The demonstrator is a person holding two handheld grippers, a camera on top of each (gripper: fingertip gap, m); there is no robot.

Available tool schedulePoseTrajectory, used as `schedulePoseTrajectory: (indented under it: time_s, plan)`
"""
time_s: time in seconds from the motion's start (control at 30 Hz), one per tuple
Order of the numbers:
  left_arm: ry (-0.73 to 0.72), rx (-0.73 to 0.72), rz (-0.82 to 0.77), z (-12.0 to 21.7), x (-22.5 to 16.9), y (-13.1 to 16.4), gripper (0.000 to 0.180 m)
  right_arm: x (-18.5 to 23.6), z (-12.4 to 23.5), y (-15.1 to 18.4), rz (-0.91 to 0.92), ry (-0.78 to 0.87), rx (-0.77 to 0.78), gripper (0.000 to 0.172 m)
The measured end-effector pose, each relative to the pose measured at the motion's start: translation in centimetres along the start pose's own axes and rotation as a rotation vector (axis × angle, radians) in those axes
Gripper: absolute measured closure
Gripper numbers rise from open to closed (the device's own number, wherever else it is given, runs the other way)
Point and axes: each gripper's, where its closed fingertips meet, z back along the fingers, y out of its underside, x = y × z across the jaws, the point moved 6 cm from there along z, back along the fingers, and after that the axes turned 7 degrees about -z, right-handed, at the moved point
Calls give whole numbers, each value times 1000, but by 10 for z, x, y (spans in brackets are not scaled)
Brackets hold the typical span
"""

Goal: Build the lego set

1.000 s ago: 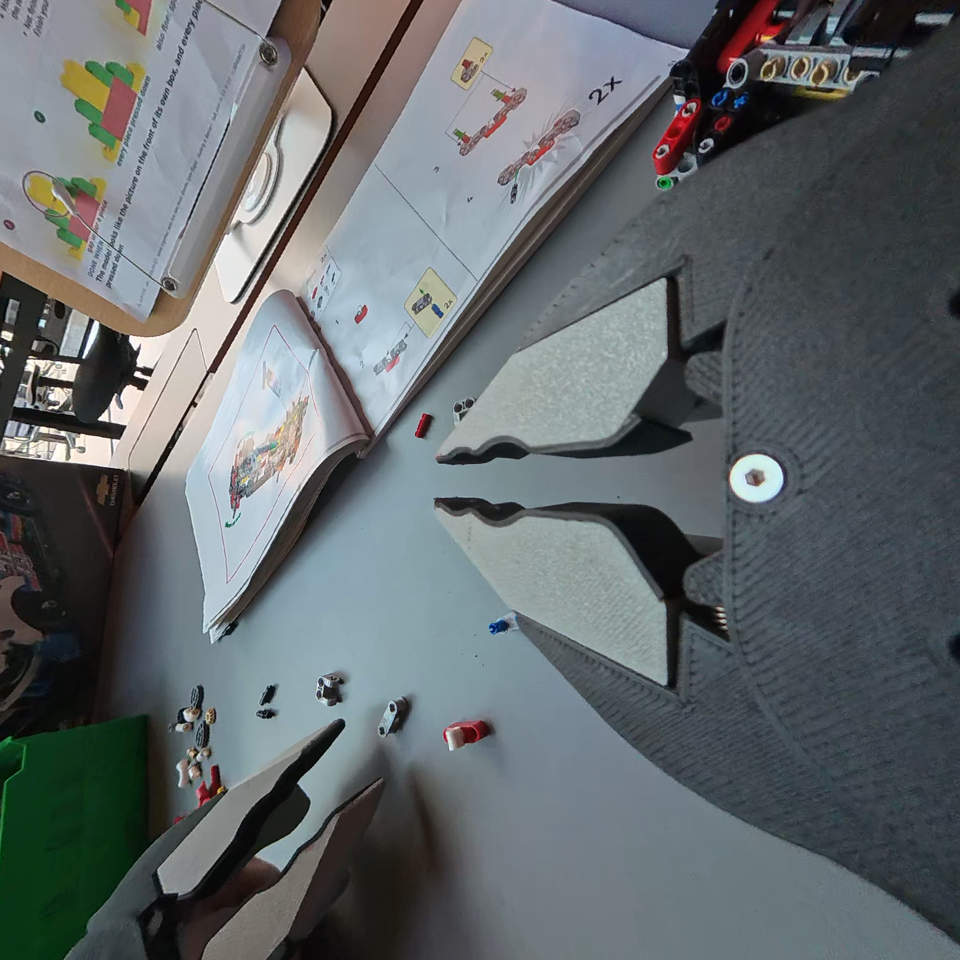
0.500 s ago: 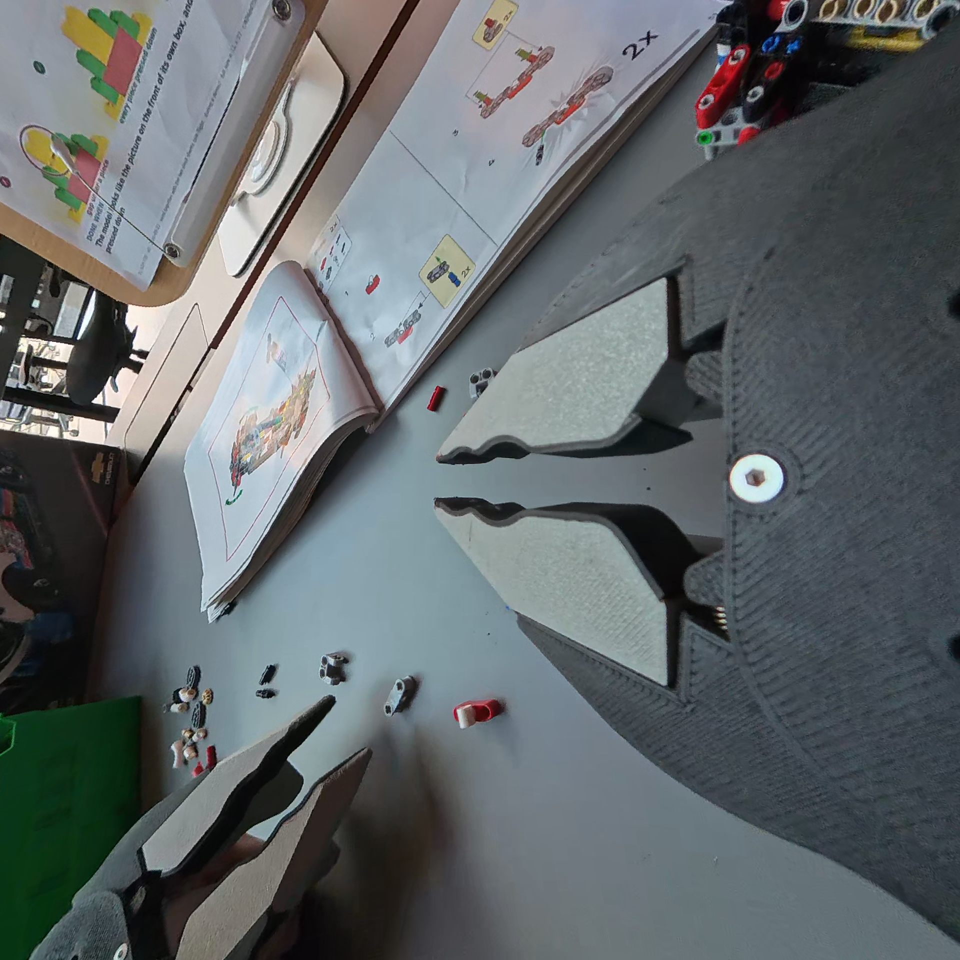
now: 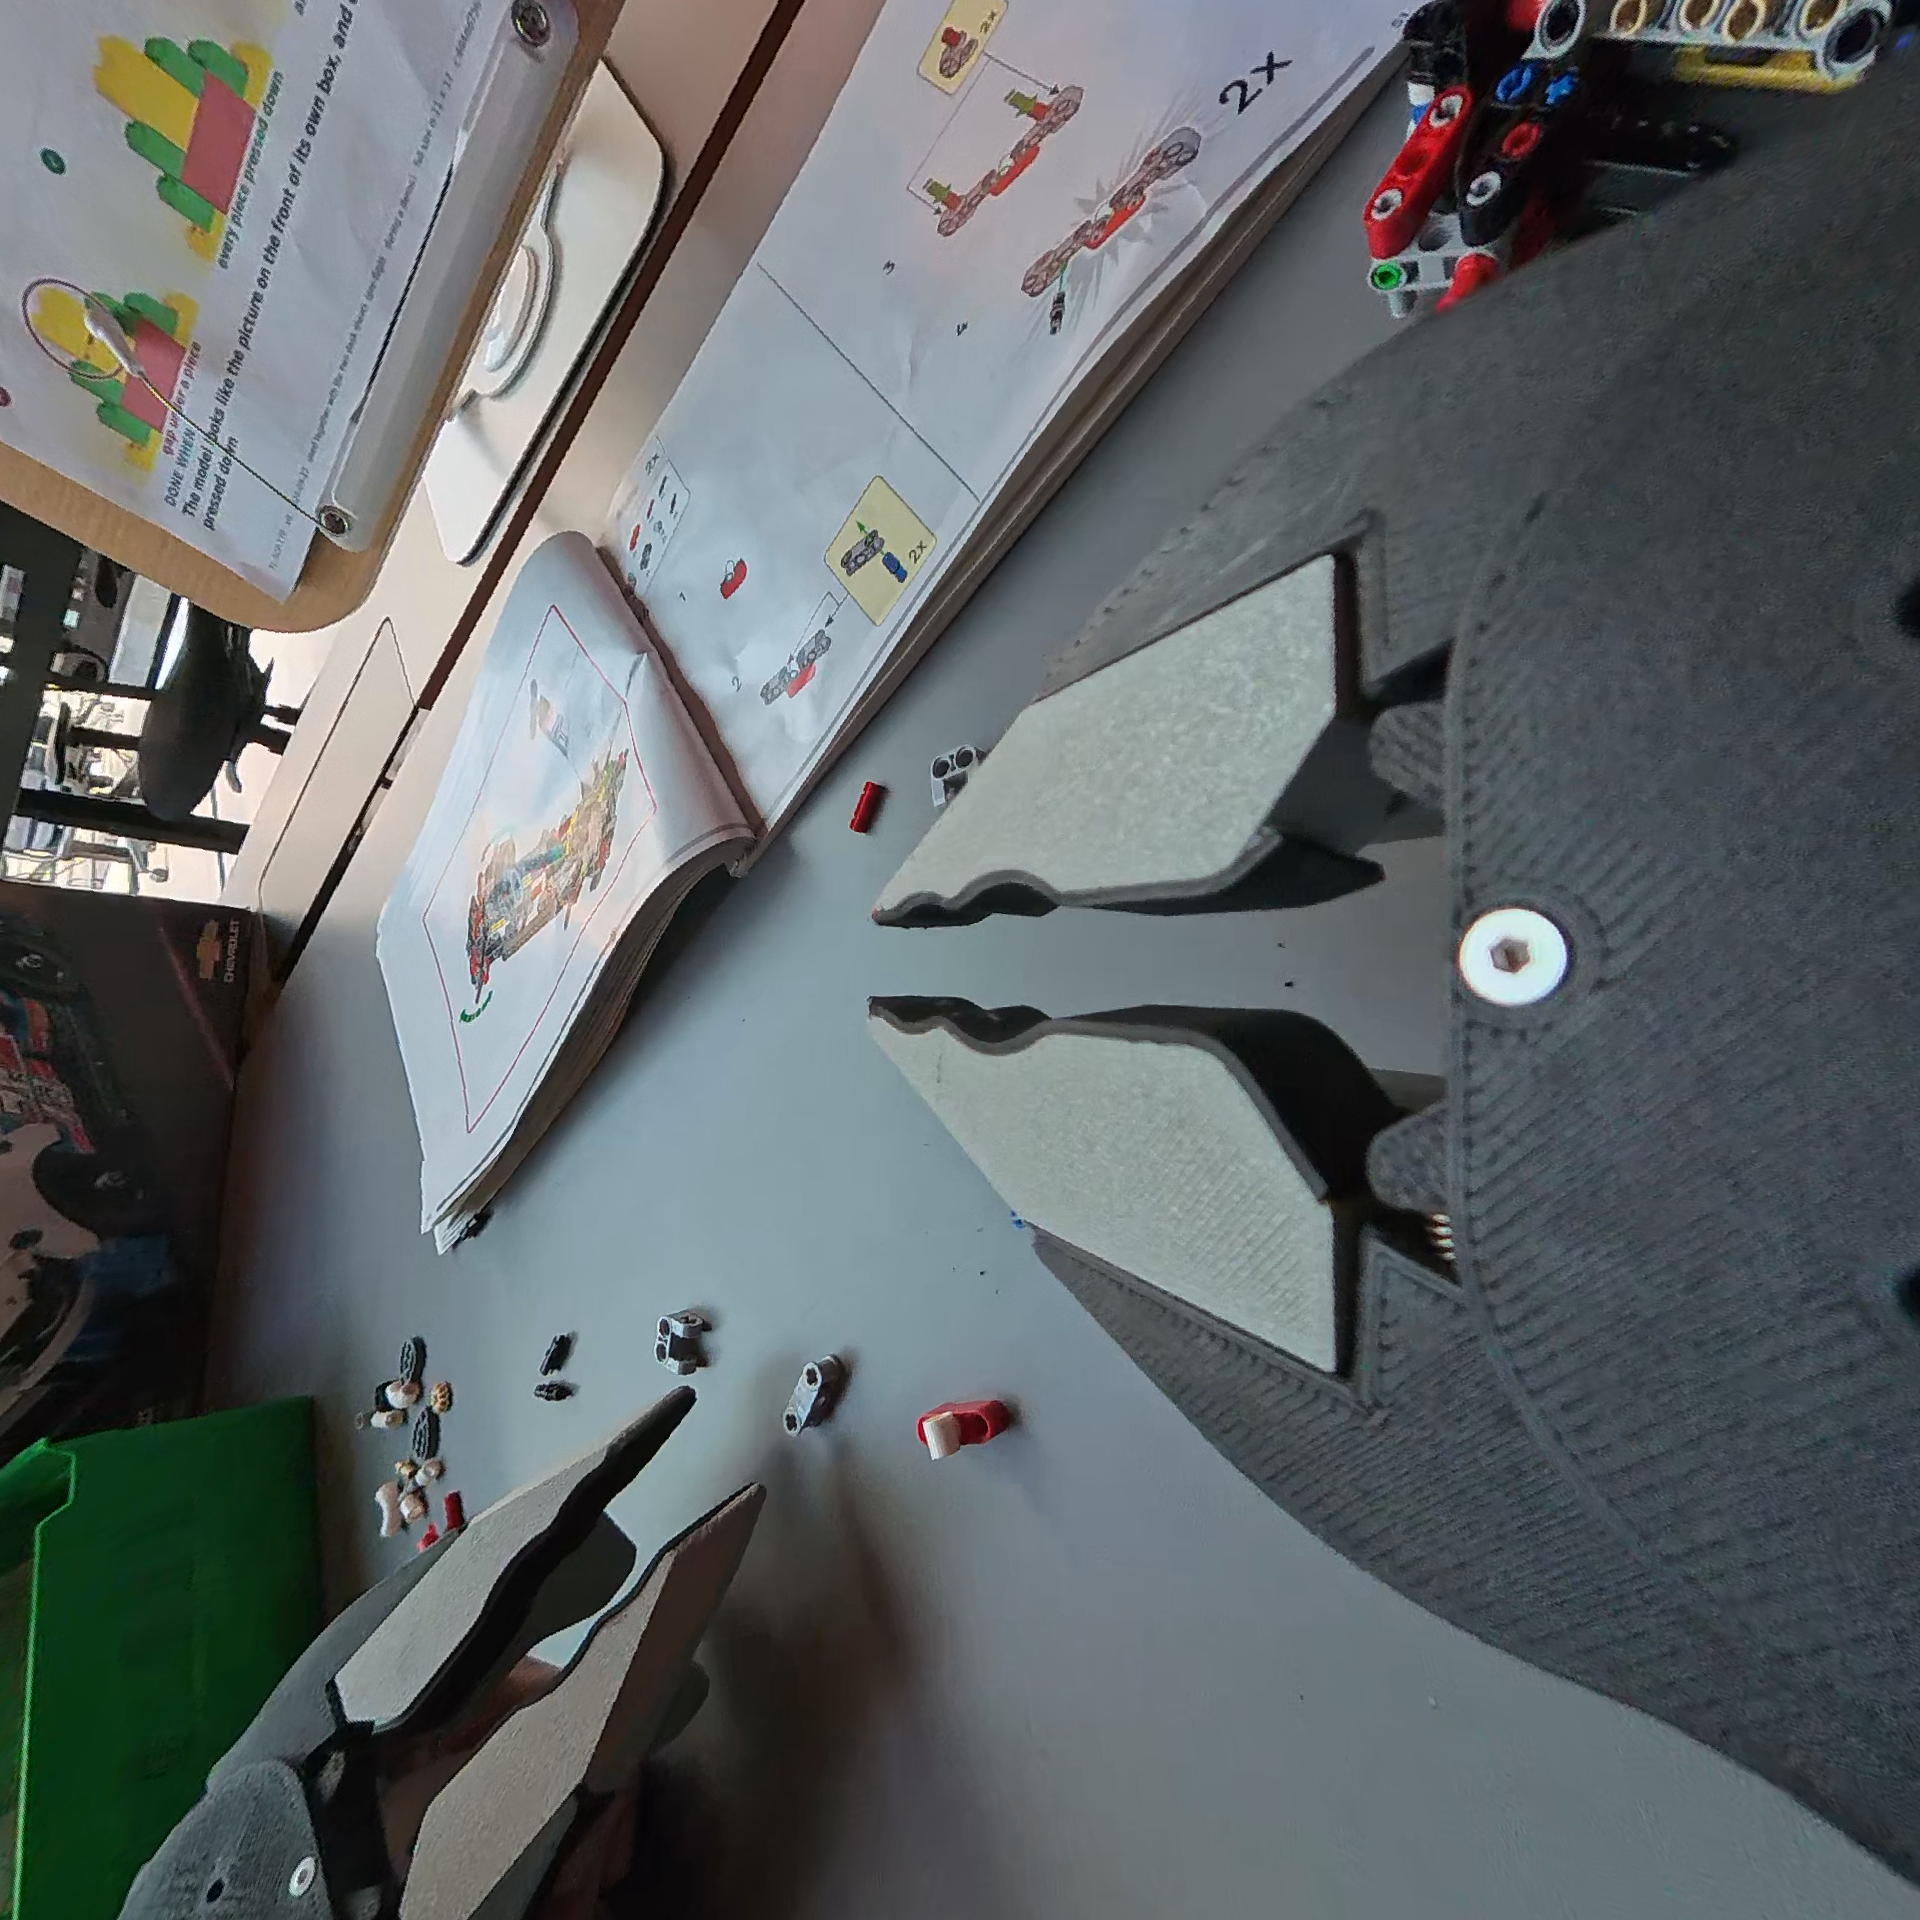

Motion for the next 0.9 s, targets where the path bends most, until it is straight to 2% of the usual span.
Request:
schedulePoseTrajectory:
  time_s: [0.43, 0.9]
  plan:
    - [18, 5, -10, -1, -2, 0, 150, -20, -15, 16, -25, 68, 184, 159]
    - [19, 0, -15, 0, -3, 0, 151, -12, -14, 15, 10, 50, 160, 161]
